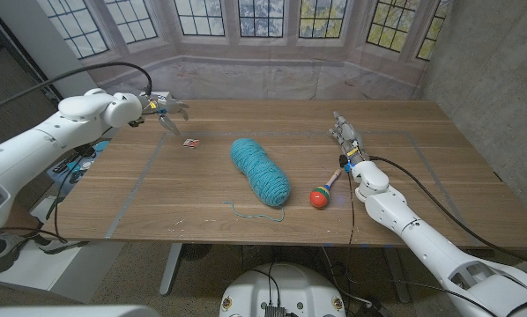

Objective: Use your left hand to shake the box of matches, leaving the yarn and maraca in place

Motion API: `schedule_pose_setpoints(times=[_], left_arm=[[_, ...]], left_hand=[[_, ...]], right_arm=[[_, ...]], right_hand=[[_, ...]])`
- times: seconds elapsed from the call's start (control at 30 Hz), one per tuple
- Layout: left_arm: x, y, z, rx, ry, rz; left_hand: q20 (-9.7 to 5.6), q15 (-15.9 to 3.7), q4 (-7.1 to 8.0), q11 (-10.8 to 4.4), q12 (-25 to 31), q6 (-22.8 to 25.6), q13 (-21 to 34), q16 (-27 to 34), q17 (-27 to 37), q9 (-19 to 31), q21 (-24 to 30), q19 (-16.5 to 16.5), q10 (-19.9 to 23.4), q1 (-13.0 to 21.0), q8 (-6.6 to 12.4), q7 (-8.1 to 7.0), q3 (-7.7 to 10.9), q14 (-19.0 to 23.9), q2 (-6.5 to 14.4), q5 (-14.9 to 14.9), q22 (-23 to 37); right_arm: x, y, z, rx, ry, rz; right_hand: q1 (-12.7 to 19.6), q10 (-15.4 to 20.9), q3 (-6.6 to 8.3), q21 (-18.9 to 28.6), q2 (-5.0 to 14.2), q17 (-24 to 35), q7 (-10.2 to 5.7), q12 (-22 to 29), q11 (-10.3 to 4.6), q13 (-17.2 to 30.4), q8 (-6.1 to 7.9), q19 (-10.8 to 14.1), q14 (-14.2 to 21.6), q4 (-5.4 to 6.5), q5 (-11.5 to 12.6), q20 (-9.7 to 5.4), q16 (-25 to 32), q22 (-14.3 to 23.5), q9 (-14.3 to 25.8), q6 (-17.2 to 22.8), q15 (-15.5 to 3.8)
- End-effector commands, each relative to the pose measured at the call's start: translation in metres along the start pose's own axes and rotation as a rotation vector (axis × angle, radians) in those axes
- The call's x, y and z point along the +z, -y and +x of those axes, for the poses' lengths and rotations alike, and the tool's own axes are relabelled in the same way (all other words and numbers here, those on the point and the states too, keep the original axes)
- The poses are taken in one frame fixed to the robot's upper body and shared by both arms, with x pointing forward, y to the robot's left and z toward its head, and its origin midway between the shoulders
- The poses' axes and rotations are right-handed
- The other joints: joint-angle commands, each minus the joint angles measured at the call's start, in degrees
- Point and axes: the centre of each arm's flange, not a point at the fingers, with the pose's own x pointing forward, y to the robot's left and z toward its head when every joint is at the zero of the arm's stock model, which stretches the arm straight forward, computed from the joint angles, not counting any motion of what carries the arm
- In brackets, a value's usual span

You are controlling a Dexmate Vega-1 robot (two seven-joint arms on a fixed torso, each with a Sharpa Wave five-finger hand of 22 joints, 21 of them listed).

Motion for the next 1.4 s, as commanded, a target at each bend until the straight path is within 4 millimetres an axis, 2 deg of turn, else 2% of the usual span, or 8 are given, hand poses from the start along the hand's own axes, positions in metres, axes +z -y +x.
schedule_pose_setpoints(times=[0.03, 0.57, 1.03, 1.4], left_arm=[[-0.002, 0.006, 0.011, 0.007, 0.041, 0.053], [0.002, 0.011, 0.008, 0.035, 0.097, 0.102], [-0.001, 0.028, -0.002, 0.064, 0.093, 0.085], [-0.007, 0.043, -0.001, 0.063, 0.063, 0.024]], left_hand=[[-0.25, 0.09, 0.34, -0.12, 0.36, 0.2, 0.17, 0.35, 0.28, 0.11, 0.3, 0.49, -0.2, 0.8, -0.51, 0.19, -0.22, -0.36, -0.14, 0.23, 0.13], [-0.36, -0.03, 0.51, -0.1, 0.39, -0.19, 0.16, 0.37, 0.28, 0.13, 0.34, 0.66, -0.27, 1.0, -0.94, 0.48, -0.45, -0.36, -0.26, 0.28, 0.14], [-0.52, -0.26, 0.67, -0.33, 0.6, -0.18, 0.15, 0.52, 0.28, 0.17, 0.45, 1.04, 0.14, 1.19, -1.16, 0.77, -0.66, 0.04, -0.23, 0.29, 0.15], [-0.35, 0.44, 0.85, 0.07, 0.79, 0.0, 0.15, 0.6, 0.27, 0.21, 0.61, 1.59, 0.59, 1.28, -1.29, 1.14, -0.85, 0.44, -0.1, 0.27, 0.14]], right_arm=[[-0.002, -0.004, -0.001, -0.025, -0.002, 0.0], [-0.004, -0.008, -0.004, -0.04, 0.004, 0.012], [-0.005, -0.011, -0.006, -0.049, -0.004, 0.011], [-0.006, -0.014, -0.006, -0.047, -0.015, 0.003]], right_hand=[[0.7, 0.06, 0.16, 0.23, -0.04, 0.14, 0.05, 0.19, 0.2, 0.32, 0.28, 0.58, 0.45, -0.36, -0.08, -1.65, 0.49, 0.2, 0.14, 0.2, -0.13], [0.96, -0.14, 0.17, 0.21, -0.09, 0.15, 0.13, 0.13, 0.12, 0.33, 0.22, 0.77, 0.5, -0.34, -0.09, -1.49, 0.46, 0.2, 0.15, 0.19, -0.14], [1.19, 0.01, 0.16, 0.28, -0.16, 0.17, 0.1, 0.21, 0.18, 0.33, 0.2, 1.16, 0.85, -0.34, -0.1, -1.2, 0.56, 0.2, 0.16, 0.25, -0.03], [1.43, 0.13, 0.17, 0.28, -0.2, 0.16, 0.12, 0.26, 0.2, 0.33, 0.31, 1.4, 0.92, -0.35, -0.09, -1.03, 0.54, 0.2, 0.17, 0.66, -0.1]])
